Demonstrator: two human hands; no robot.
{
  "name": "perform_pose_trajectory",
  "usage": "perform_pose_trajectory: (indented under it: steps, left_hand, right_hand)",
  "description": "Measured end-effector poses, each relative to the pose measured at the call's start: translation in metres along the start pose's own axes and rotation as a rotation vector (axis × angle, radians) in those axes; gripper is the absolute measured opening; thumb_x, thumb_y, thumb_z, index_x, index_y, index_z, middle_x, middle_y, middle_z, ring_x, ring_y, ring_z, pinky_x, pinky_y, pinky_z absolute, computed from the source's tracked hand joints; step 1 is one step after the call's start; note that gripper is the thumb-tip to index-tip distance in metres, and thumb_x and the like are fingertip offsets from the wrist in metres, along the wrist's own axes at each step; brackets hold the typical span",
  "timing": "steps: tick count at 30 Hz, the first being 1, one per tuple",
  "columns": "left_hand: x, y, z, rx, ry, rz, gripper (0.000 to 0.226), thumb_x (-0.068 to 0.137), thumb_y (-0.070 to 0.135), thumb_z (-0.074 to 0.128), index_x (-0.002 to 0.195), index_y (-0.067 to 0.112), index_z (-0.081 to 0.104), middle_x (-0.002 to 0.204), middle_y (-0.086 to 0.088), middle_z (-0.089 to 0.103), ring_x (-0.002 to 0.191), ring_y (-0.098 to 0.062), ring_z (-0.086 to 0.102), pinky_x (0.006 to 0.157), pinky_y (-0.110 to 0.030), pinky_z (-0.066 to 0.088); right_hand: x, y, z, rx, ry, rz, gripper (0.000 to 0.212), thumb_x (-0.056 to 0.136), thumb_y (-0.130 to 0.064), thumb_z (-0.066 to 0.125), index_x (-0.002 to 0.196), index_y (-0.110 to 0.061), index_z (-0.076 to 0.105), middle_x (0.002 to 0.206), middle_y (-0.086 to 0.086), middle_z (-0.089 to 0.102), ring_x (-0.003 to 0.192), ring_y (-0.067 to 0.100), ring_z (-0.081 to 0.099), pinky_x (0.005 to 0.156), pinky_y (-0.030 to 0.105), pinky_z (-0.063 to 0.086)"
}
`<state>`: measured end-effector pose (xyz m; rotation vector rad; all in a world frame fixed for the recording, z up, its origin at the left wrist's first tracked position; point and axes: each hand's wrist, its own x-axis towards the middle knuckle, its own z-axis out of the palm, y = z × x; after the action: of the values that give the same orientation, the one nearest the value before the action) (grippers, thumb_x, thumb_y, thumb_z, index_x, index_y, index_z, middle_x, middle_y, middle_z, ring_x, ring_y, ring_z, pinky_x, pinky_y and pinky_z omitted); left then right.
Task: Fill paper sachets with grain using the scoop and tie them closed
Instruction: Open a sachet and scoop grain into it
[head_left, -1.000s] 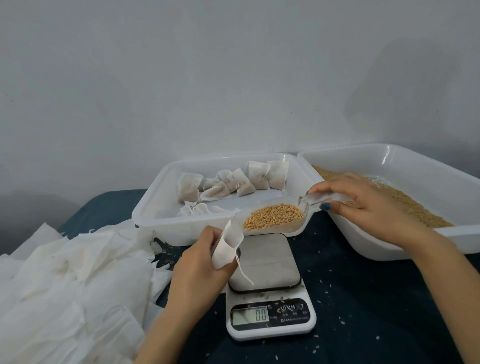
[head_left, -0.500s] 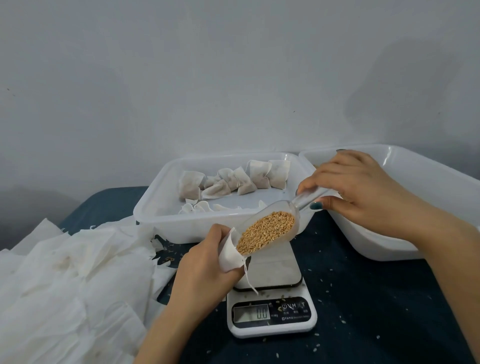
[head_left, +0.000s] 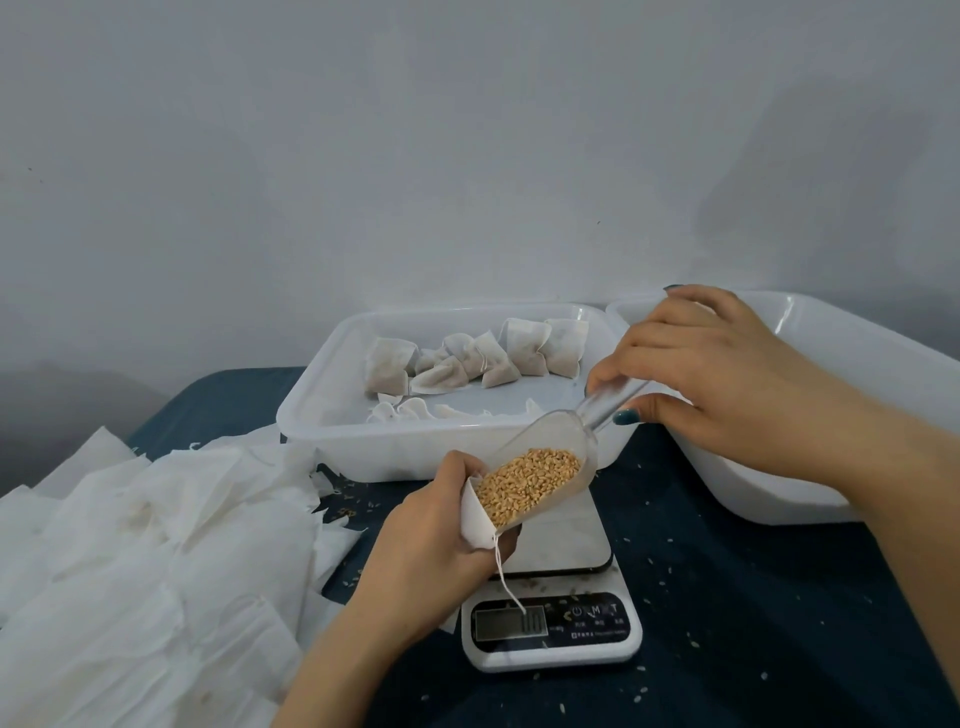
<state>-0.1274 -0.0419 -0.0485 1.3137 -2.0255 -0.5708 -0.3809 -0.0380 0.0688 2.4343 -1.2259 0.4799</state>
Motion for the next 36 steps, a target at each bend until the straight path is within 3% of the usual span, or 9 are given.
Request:
perform_pose_trajectory:
  steps: [26,33,36]
  left_hand:
    - [0.000,-0.003,-0.001,-0.038,0.037,0.012,0.038,0.086,0.036,0.069,0.111,0.034,0.041,0.096,0.011,0.066,0.082,-0.007,0.062,0.072,-0.034,0.052]
    - [0.001,-0.004,-0.001,-0.083,0.074,0.012,0.033,0.085,0.037,0.067,0.104,0.037,0.040,0.087,0.016,0.065,0.076,-0.003,0.060,0.061,-0.021,0.047]
    - [0.001,-0.004,-0.002,-0.103,0.076,0.016,0.032,0.086,0.034,0.068,0.102,0.038,0.041,0.087,0.015,0.067,0.074,-0.004,0.061,0.063,-0.025,0.050]
  right_hand:
    - [-0.003,0.006,-0.005,-0.041,0.061,0.009,0.031,0.075,-0.014,0.081,0.103,-0.025,0.074,0.091,-0.008,0.068,0.094,0.028,0.063,0.102,0.037,0.024]
    - [-0.008,0.015,-0.001,0.001,0.052,0.066,0.031,0.079,-0.021,0.076,0.108,-0.032,0.070,0.097,-0.017,0.064,0.096,0.017,0.053,0.102,0.038,0.026]
    - [-0.011,0.015,0.007,0.075,0.038,0.092,0.029,0.081,-0.024,0.071,0.108,-0.033,0.069,0.095,-0.027,0.055,0.093,0.006,0.041,0.098,0.034,0.025]
